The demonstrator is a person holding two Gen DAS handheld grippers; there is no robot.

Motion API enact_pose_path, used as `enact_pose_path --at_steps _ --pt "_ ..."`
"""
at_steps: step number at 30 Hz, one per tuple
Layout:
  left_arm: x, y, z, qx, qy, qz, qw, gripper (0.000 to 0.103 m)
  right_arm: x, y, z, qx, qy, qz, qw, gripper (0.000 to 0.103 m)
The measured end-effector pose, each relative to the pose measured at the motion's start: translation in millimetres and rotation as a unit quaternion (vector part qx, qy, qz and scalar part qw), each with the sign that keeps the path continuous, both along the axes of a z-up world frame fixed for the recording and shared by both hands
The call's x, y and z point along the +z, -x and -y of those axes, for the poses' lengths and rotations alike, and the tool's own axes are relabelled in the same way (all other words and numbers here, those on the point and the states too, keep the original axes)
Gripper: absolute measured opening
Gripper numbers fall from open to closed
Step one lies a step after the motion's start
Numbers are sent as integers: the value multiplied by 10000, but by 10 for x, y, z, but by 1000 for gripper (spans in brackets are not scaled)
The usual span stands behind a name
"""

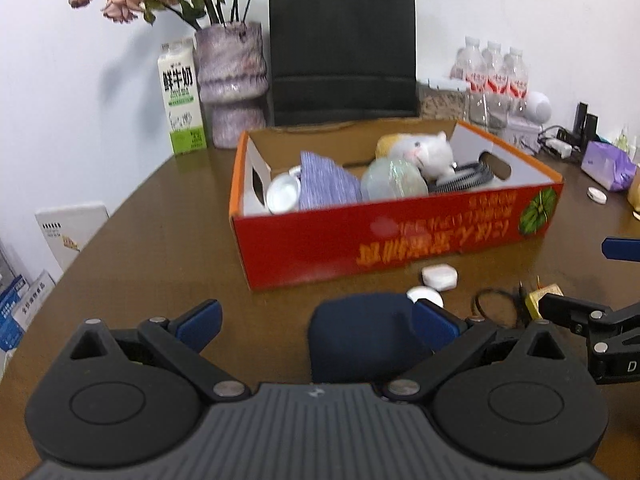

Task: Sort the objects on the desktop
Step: 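Withdraw both tools from the box back toward the table, then grasp the dark blue case with the left tool while the right grasps the beige USB drive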

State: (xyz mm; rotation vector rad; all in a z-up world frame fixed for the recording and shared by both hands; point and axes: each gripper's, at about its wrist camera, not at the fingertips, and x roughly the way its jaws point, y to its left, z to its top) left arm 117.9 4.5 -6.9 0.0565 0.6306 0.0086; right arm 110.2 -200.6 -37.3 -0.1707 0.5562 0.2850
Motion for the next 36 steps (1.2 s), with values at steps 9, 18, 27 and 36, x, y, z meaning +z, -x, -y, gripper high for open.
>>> enact_pose_path --at_steps 9,18,27,36 --pt "-137 46 108 -77 78 -340 9994 103 -121 108 37 -21 -27 -204 9998 103" --pt "-228 -20 167 -71 84 -618 9980 103 -169 128 61 -40 -55 -289 9996 103" --pt "-278 -34 131 -14 238 -696 9973 98 -202 104 57 -45 -57 -341 9994 103" --pt "-203 45 131 -219 418 -455 9978 67 -209 100 55 -43 -45 -344 9994 103"
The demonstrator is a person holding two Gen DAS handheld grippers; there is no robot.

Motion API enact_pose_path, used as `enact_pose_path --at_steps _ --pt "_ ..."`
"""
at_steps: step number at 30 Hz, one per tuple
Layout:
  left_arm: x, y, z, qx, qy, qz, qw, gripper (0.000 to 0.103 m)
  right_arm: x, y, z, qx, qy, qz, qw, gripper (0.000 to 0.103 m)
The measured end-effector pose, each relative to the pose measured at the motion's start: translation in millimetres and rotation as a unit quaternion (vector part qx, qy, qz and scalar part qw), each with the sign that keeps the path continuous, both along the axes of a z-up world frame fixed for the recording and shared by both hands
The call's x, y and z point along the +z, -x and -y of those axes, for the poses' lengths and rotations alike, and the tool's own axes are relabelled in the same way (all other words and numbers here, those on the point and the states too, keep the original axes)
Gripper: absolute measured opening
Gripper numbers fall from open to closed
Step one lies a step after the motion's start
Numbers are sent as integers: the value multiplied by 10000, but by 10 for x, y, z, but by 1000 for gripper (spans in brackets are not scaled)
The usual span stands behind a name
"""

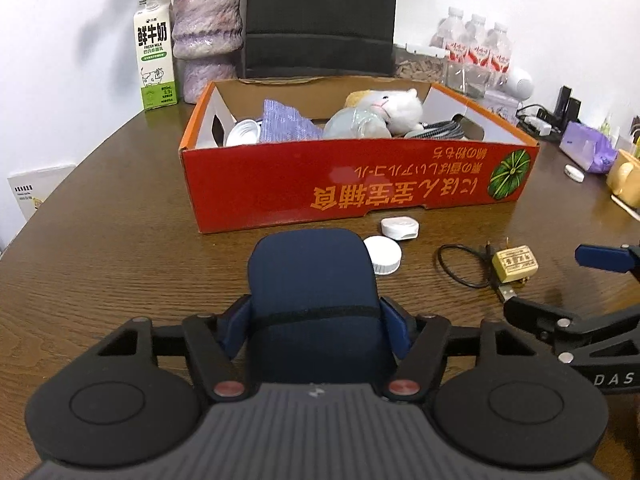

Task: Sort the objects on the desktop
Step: 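Grasp the dark blue case with the left tool while the right grasps the beige USB drive, then carry the blue case and USB drive into the cardboard box and open both tools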

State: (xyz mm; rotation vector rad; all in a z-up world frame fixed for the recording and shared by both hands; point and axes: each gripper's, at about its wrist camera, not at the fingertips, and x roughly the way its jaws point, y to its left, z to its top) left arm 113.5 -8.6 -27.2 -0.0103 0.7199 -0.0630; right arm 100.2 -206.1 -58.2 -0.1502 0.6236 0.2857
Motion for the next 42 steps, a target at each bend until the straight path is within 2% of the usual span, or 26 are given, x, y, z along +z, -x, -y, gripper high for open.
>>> enact_pose_path --at_steps 7,10,13,15,18,19,32,42 --pt "53 31 -30 64 96 117 9999 66 27 2 -12 -35 -87 77 9999 101" --pt "92 53 -38 102 46 251 9996 66 45 -3 -35 -32 -145 124 9998 93" --pt "115 67 -40 117 13 337 9994 66 53 -31 -69 3 -190 112 9998 78" --pt "120 73 -44 120 8 349 9993 66 47 -55 -97 26 -192 81 9998 55" --pt "121 72 -48 113 22 336 9994 66 17 -90 -136 60 -152 -6 9999 35" --pt "122 73 -54 107 29 337 9994 66 11 -85 -143 74 -150 -4 9999 32" --pt "165 130 -85 94 70 476 9988 66 91 -6 -142 114 -204 235 9995 32" --pt "461 201 -74 96 181 1024 9945 66 359 -27 -159 162 -454 610 9970 32"
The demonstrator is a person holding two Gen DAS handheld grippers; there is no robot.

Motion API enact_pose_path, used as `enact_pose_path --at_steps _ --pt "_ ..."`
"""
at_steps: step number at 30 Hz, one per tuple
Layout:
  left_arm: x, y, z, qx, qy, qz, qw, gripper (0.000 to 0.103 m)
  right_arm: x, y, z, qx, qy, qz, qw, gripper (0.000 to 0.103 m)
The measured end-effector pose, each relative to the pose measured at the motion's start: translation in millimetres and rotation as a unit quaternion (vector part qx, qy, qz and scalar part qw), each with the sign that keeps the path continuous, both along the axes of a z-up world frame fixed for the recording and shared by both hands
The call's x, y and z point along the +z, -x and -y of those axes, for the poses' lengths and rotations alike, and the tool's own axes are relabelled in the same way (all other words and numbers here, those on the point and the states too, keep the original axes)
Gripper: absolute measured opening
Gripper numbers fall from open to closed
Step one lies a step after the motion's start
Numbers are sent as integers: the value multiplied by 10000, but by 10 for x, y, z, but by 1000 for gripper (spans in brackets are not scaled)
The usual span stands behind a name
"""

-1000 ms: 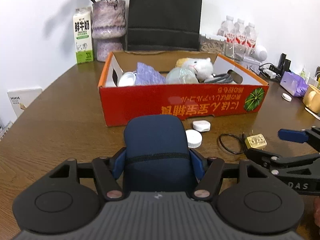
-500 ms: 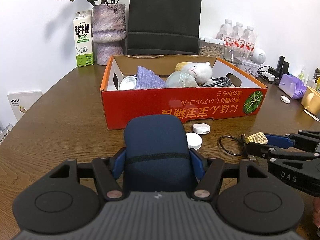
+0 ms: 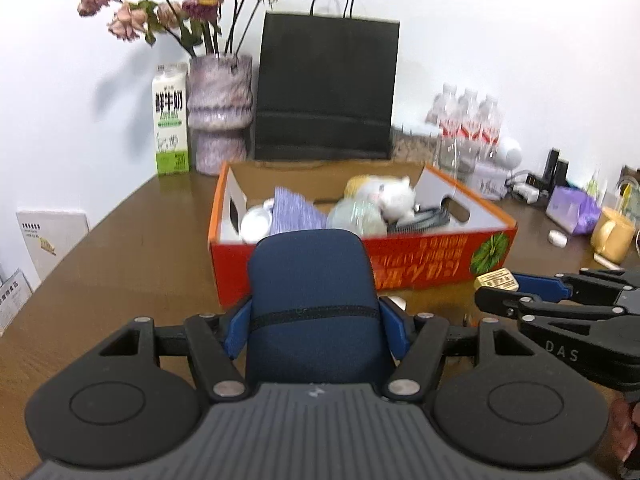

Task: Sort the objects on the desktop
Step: 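Carry the blue case and USB drive into the cardboard box and open both tools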

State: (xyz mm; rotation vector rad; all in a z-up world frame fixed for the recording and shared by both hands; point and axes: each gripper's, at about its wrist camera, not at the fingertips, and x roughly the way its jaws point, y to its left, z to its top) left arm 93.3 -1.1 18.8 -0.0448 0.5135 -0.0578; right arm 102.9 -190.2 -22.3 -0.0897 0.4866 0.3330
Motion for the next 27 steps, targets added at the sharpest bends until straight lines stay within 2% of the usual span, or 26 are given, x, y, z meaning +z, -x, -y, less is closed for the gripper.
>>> enact_pose_path --at_steps 12,20,27 --pt "384 -355 4 136 99 553 9983 66 400 -276 -173 38 -153 540 9984 32" --pt "407 -745 14 245 87 656 9975 66 507 -664 -245 -12 -275 668 9974 32" --pt "322 -1149 -41 417 68 618 9972 66 436 -1115 -81 -271 -283 579 9976 32"
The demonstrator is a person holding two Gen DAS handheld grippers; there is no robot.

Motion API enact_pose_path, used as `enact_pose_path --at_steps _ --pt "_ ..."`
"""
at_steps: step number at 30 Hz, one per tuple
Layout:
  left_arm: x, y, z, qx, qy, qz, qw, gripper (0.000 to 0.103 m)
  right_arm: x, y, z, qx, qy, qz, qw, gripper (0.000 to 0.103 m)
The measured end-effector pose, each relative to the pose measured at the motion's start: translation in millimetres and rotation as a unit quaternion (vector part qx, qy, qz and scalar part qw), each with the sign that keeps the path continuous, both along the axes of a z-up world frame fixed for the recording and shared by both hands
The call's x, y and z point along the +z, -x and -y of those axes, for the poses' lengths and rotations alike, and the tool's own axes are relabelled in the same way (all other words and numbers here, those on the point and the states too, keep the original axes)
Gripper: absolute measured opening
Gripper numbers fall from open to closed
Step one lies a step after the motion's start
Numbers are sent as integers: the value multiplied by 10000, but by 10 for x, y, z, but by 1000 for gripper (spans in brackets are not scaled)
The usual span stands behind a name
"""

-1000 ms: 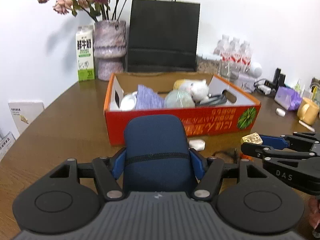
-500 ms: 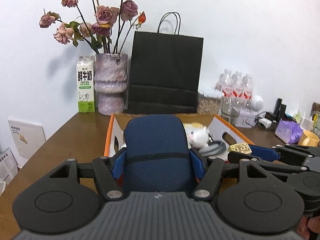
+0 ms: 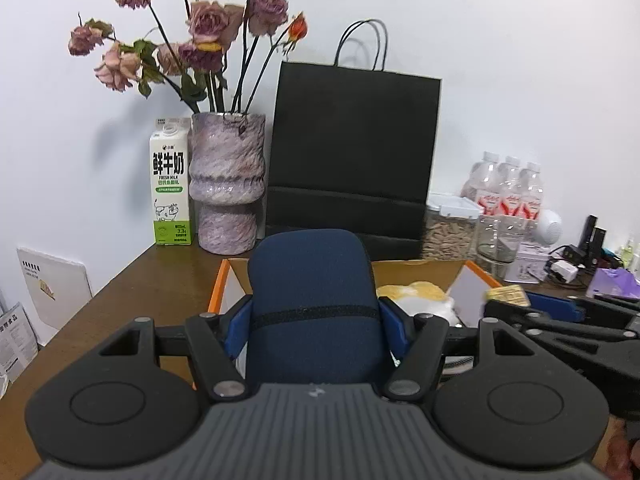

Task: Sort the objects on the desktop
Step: 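Carry the blue case and USB drive into the cardboard box and open both tools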

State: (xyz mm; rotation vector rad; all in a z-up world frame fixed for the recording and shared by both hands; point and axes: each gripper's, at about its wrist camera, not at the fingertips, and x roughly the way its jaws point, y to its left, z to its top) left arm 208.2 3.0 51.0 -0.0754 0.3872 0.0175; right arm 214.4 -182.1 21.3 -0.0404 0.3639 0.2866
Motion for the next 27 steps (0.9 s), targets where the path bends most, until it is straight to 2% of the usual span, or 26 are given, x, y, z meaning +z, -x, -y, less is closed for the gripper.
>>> enact_pose_path --at_steps 12,23,25,26,27 --pt "-309 -509 -38 129 -250 -499 9984 66 -364 -754 339 -409 82 -534 9977 32" --pt "-426 -562 -7 84 -376 -690 9969 68 -500 -868 368 -381 -55 -792 9961 33" --pt "-425 -562 -5 136 -377 -707 9967 76 -493 -857 367 -342 -117 -822 9960 50" --pt "-417 -547 -7 186 -394 -656 9969 81 -488 -843 358 -339 -120 -811 9961 72" --pt "-397 -533 -15 248 -406 -598 9971 91 -478 -815 339 -277 -108 -731 9969 87"
